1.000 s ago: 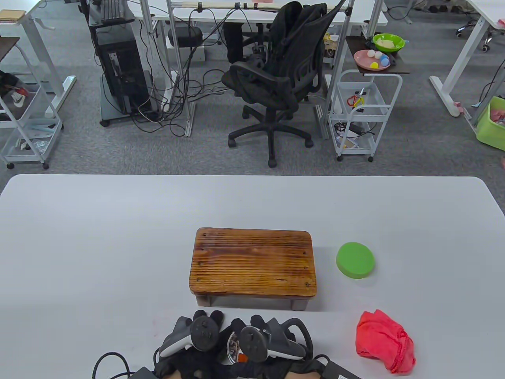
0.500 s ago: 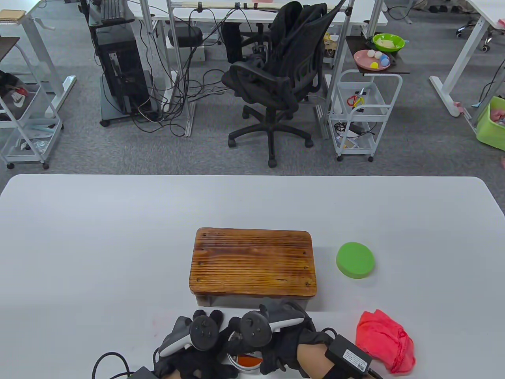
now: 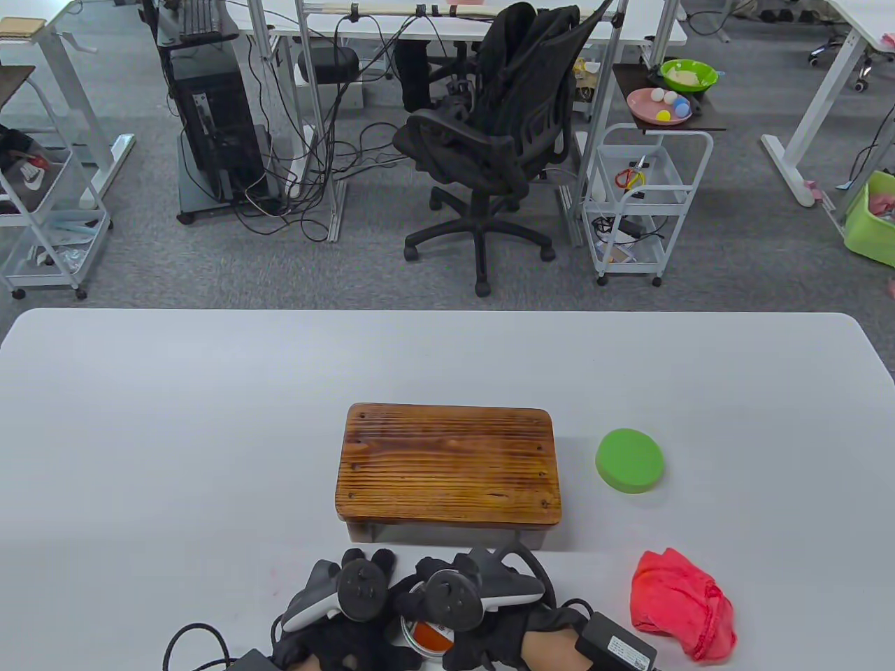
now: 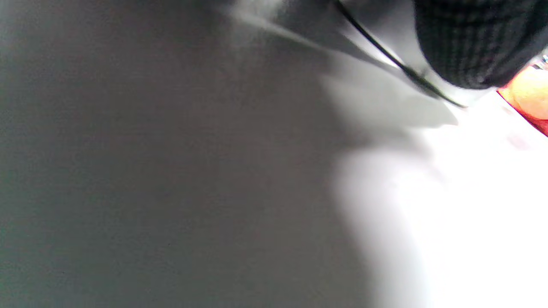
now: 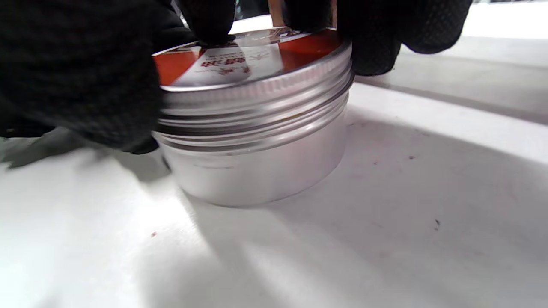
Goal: Dip and apply wood wax on stool
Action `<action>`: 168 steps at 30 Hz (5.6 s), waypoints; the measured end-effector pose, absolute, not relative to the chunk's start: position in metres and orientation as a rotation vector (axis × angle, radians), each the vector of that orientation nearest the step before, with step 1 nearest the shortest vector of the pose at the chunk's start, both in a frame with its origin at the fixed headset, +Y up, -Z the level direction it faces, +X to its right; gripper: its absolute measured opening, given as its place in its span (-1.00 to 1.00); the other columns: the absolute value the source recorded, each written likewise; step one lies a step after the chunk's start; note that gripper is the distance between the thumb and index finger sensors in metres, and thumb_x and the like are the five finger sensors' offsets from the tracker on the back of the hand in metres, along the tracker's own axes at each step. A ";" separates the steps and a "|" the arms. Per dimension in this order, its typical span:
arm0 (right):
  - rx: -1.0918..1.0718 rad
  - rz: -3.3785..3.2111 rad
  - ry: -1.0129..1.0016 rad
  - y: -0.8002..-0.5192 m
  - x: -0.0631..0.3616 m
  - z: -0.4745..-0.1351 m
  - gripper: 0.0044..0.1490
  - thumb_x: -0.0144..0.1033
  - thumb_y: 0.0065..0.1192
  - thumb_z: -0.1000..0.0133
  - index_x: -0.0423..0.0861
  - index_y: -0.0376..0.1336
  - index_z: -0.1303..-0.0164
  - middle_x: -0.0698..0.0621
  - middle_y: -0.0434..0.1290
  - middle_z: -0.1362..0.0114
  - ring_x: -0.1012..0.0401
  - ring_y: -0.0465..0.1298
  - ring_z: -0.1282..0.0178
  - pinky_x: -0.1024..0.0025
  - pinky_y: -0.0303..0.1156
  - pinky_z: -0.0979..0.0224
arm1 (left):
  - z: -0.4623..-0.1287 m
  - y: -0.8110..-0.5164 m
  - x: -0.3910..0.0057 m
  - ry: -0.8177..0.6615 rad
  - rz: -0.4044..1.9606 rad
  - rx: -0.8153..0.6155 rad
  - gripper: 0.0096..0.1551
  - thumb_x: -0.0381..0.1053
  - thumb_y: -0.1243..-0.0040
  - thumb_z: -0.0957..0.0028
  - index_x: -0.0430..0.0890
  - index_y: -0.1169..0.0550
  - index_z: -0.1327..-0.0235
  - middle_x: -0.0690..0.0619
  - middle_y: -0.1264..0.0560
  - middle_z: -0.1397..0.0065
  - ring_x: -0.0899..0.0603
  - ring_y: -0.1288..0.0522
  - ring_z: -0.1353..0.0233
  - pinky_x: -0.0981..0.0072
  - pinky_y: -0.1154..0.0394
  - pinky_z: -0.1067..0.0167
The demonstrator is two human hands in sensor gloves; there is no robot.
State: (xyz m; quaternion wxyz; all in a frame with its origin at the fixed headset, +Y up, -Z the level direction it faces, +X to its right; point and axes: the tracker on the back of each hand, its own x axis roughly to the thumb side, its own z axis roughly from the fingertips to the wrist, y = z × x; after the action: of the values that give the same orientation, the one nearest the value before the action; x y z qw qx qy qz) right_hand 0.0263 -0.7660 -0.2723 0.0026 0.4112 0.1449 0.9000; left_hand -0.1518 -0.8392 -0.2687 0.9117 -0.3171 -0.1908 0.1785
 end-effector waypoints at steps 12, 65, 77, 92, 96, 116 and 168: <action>0.828 3.004 0.255 -0.766 0.024 -0.254 -0.01 0.43 0.46 0.15 0.11 0.24 -0.39 -0.12 0.37 -0.41 0.03 0.59 -0.05 0.13 0.60 -0.09 | -0.269 -0.839 -0.152 -0.384 0.374 -0.653 0.08 0.55 -0.22 0.00 0.34 0.13 -0.54 0.02 0.58 -0.66 -0.40 0.70 -0.49 -0.55 0.60 -0.21; 1.594 2.730 0.835 -0.757 0.011 -0.291 -0.11 -0.12 0.68 0.04 0.28 0.11 -0.37 0.15 0.01 -0.66 -0.04 0.18 -0.65 0.08 0.35 -0.59 | -0.270 -0.840 -0.153 -0.386 0.382 -0.652 0.03 0.56 -0.20 -0.02 0.37 0.10 -0.54 -0.02 0.57 -0.67 -0.41 0.70 -0.49 -0.55 0.60 -0.20; 1.379 2.837 0.627 -0.767 0.013 -0.277 -0.02 0.17 0.51 0.06 0.08 0.06 -0.45 -0.14 0.12 -0.55 -0.19 0.38 -0.36 0.30 0.49 -0.33 | -0.269 -0.839 -0.154 -0.388 0.376 -0.653 0.08 0.56 -0.22 0.01 0.35 0.12 -0.54 -0.02 0.57 -0.66 -0.41 0.69 -0.49 -0.55 0.60 -0.20; 1.228 2.811 0.705 -0.758 0.016 -0.282 0.19 0.26 0.51 0.11 0.05 -0.05 -0.55 -0.20 -0.07 -0.69 -0.19 0.30 -0.50 0.09 0.44 -0.42 | -0.269 -0.839 -0.154 -0.389 0.384 -0.651 0.03 0.55 -0.20 -0.02 0.36 0.10 -0.53 0.01 0.57 -0.67 -0.40 0.69 -0.49 -0.55 0.60 -0.20; 1.523 2.699 0.854 -0.759 0.012 -0.290 -0.07 -0.01 0.69 0.11 0.31 0.13 -0.37 0.14 -0.03 -0.69 -0.03 0.10 -0.68 -0.11 0.21 -0.63 | -0.269 -0.839 -0.154 -0.389 0.385 -0.653 0.03 0.55 -0.20 -0.03 0.36 0.10 -0.53 0.02 0.57 -0.67 -0.40 0.69 -0.49 -0.55 0.60 -0.21; 1.087 2.996 0.232 -0.770 0.014 -0.263 -0.01 0.46 0.34 0.18 0.17 0.18 -0.40 -0.08 0.32 -0.44 -0.06 0.53 -0.12 0.41 0.58 -0.05 | -0.269 -0.840 -0.153 -0.387 0.373 -0.649 0.03 0.56 -0.19 -0.02 0.35 0.11 -0.53 0.02 0.57 -0.67 -0.40 0.69 -0.50 -0.55 0.59 -0.21; 0.090 2.890 -0.005 -0.743 0.233 -0.270 0.52 0.65 0.33 0.33 0.18 -0.34 -0.60 -0.15 -0.44 -0.72 -0.32 -0.43 -0.61 -0.60 -0.33 -0.44 | -0.277 -0.742 -0.298 0.042 0.220 -0.125 0.53 0.62 -0.35 0.28 0.25 0.38 -0.54 -0.19 0.63 -0.59 -0.51 0.64 -0.48 -0.68 0.43 -0.28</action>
State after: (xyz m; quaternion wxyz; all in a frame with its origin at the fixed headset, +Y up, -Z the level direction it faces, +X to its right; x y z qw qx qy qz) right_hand 0.2332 -0.7434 -0.2696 0.1250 0.0308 -0.0018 0.9917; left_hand -0.2978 -0.7420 -0.2774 0.9918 -0.0625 0.0207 0.1099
